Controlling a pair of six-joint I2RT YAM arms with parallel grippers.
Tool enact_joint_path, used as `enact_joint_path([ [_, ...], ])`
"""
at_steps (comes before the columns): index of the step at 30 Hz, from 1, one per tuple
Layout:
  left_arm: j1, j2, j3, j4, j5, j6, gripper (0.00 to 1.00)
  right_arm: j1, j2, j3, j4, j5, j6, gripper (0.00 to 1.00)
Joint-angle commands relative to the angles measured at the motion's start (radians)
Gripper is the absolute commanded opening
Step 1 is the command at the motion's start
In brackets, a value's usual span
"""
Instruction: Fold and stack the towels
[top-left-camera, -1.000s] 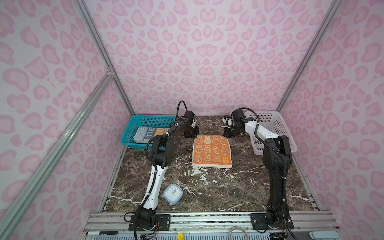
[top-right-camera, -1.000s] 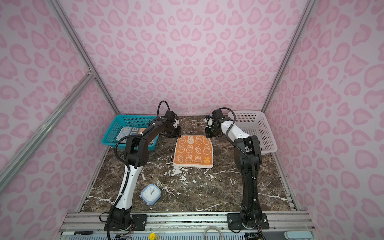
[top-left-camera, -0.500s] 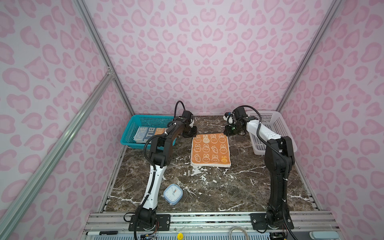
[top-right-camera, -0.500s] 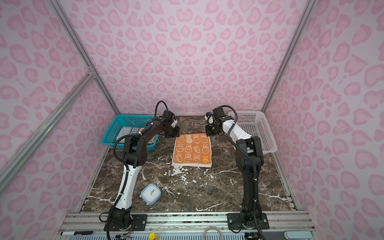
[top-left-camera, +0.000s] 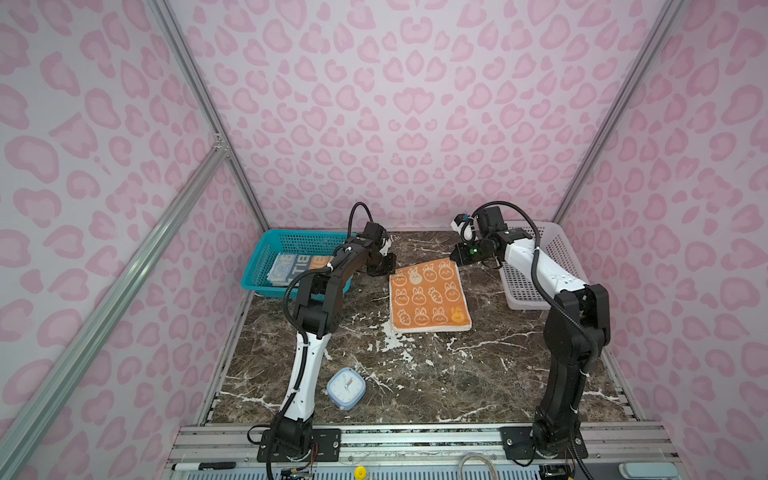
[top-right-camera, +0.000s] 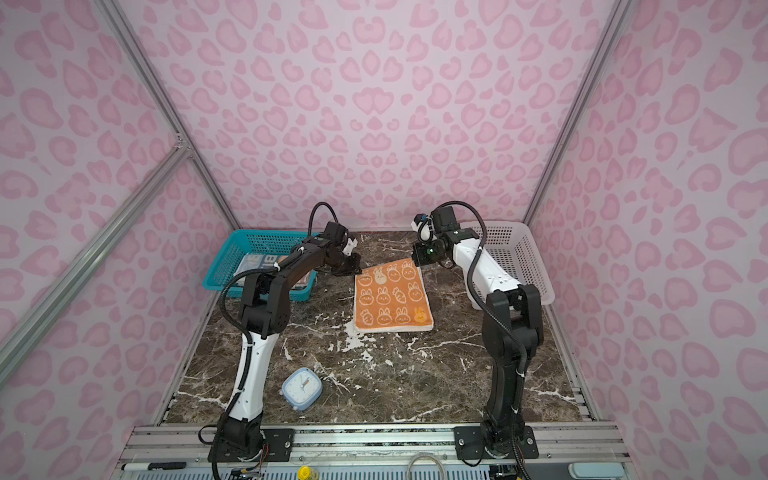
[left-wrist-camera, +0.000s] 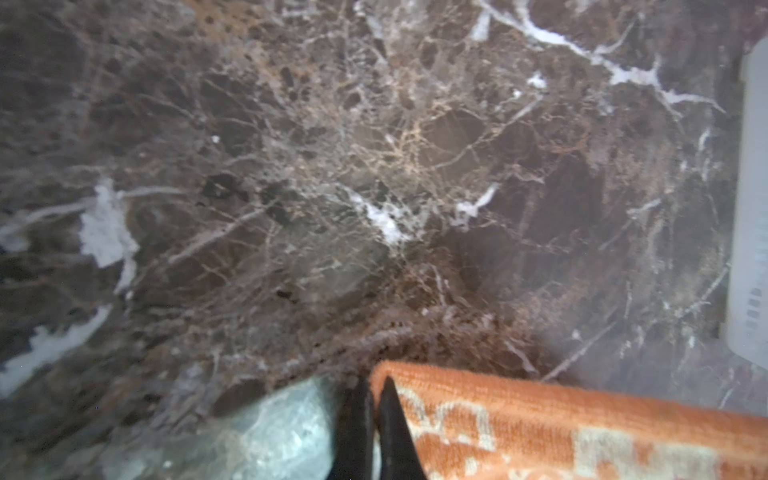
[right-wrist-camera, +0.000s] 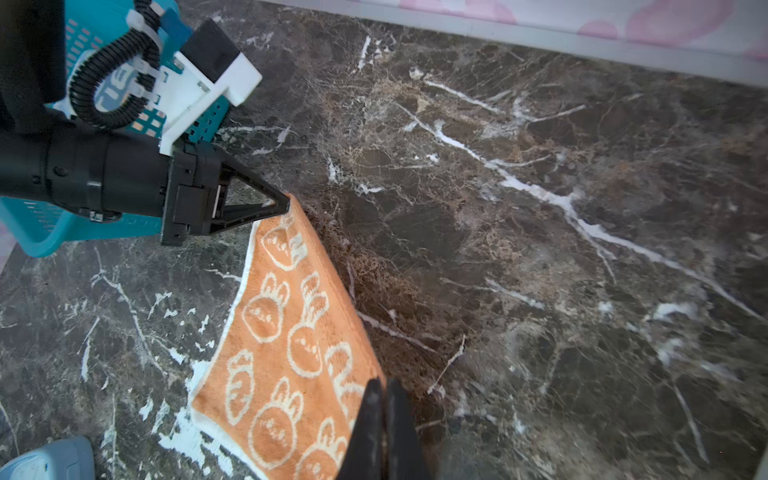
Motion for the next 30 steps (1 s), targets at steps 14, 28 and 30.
enact_joint_path([
  [14,0.008,-0.331,-0.063,0.061,-0.092,0.019,0.04,-0.003,-0.067,-0.035,0.032,0.045,-0.017,0.00],
  [28,-0.018,-0.479,-0.173,0.090,-0.078,-0.001,0.03,0.023,-0.224,-0.099,0.019,0.077,0.002,0.00],
  [30,-0.033,-0.533,-0.231,0.099,-0.077,-0.007,0.04,0.039,-0.276,-0.140,0.019,0.086,0.011,0.00],
])
